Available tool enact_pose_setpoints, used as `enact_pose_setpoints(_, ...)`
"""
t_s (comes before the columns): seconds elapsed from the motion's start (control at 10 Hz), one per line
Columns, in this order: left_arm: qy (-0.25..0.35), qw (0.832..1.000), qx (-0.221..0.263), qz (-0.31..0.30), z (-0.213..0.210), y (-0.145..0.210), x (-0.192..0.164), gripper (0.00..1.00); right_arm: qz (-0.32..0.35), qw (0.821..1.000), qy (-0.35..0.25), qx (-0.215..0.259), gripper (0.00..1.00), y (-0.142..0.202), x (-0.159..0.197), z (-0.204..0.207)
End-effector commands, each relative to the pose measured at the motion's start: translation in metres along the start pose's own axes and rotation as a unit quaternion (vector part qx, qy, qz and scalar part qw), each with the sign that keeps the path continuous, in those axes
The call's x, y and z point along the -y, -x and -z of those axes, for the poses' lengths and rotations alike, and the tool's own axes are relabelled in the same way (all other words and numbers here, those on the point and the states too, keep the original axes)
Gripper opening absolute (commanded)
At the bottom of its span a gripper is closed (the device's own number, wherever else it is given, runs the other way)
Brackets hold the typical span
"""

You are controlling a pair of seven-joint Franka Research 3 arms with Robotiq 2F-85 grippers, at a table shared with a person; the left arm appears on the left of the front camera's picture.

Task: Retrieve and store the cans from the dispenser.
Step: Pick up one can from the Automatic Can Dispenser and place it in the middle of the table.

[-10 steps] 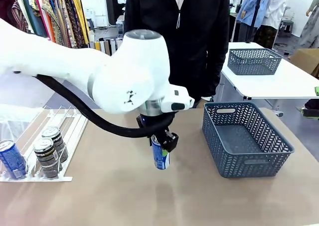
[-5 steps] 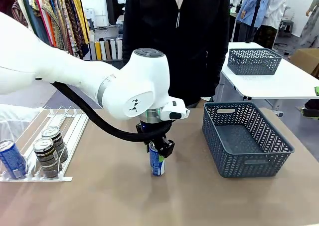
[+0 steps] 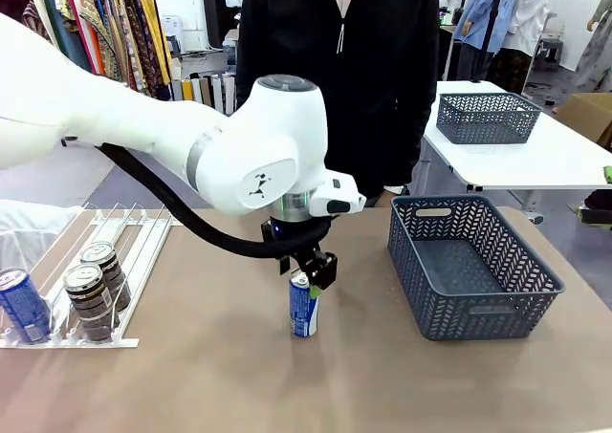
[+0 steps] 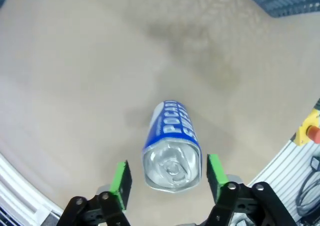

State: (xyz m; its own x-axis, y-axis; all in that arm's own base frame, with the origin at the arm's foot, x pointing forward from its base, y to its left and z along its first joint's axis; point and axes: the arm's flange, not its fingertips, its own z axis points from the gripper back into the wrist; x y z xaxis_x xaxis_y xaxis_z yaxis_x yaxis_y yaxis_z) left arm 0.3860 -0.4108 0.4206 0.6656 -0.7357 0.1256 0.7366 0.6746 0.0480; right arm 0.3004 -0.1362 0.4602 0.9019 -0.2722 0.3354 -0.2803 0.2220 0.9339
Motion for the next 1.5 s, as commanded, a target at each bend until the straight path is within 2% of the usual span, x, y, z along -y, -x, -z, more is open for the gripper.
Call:
enact_pose_setpoints(0.0, -0.008, 0.999, 0.039, -0.024, -0.034, 0.015, -0.015, 1.0, -0.002, 1.0, -0.007, 0.006, 1.0, -0.002, -0.003, 0.001)
enact_pose_setpoints(0.1, -0.002, 0.997, 0.068, -0.041, -0.063, 0.032, -0.027, 1.0, -0.002, 1.0, -0.007, 0.006, 1.0, -0.002, -0.003, 0.001)
enact_pose_setpoints(0.2, 0.009, 0.993, 0.093, -0.065, -0.105, 0.064, -0.049, 1.0, -0.002, 1.0, -0.007, 0.006, 1.0, -0.002, -0.003, 0.001)
enact_pose_setpoints(0.3, 0.036, 0.991, 0.095, -0.082, -0.139, 0.099, -0.076, 1.0, -0.002, 1.0, -0.007, 0.006, 1.0, -0.002, -0.003, 0.001)
enact_pose_setpoints(0.4, 0.084, 0.985, 0.098, -0.111, -0.164, 0.141, -0.11, 1.0, -0.002, 1.0, -0.007, 0.006, 1.0, -0.002, -0.003, 0.001)
enact_pose_setpoints(0.5, 0.162, 0.973, 0.101, -0.133, -0.181, 0.184, -0.151, 1.0, -0.002, 1.0, -0.007, 0.006, 1.0, -0.002, -0.003, 0.001)
enact_pose_setpoints(0.6, 0.194, 0.946, 0.139, -0.218, -0.192, 0.238, -0.201, 1.0, -0.002, 1.0, -0.007, 0.006, 1.0, -0.002, -0.003, 0.001)
enact_pose_setpoints(0.7, 0.219, 0.915, 0.171, -0.293, -0.198, 0.287, -0.235, 1.0, -0.002, 1.0, -0.007, 0.006, 1.0, -0.002, -0.003, 0.001)
enact_pose_setpoints(0.8, 0.28, 0.88, 0.214, -0.318, -0.197, 0.338, -0.264, 1.0, -0.002, 1.0, -0.007, 0.006, 1.0, -0.002, -0.003, 0.001)
enact_pose_setpoints(0.9, 0.343, 0.836, 0.269, -0.334, -0.185, 0.386, -0.288, 1.0, -0.002, 1.0, -0.007, 0.006, 1.0, -0.002, -0.003, 0.001)
enact_pose_setpoints(1.0, 0.381, 0.79, 0.313, -0.363, -0.167, 0.427, -0.302, 1.0, -0.002, 1.0, -0.007, 0.006, 1.0, -0.002, -0.003, 0.001)
enact_pose_setpoints(1.1, 0.414, 0.735, 0.369, -0.39, -0.145, 0.466, -0.306, 1.0, -0.002, 1.0, -0.007, 0.006, 1.0, -0.002, -0.003, 0.001)
enact_pose_setpoints(1.2, 0.439, 0.689, 0.423, -0.392, -0.133, 0.489, -0.305, 1.0, -0.002, 1.0, -0.007, 0.006, 1.0, -0.002, -0.003, 0.001)
enact_pose_setpoints(1.3, 0.444, 0.682, 0.429, -0.392, -0.129, 0.498, -0.303, 1.0, -0.002, 1.0, -0.007, 0.006, 1.0, -0.002, -0.003, 0.001)
enact_pose_setpoints(1.4, 0.41, 0.728, 0.361, -0.413, -0.148, 0.493, -0.314, 1.0, -0.002, 1.0, -0.007, 0.006, 1.0, -0.002, -0.003, 0.001)
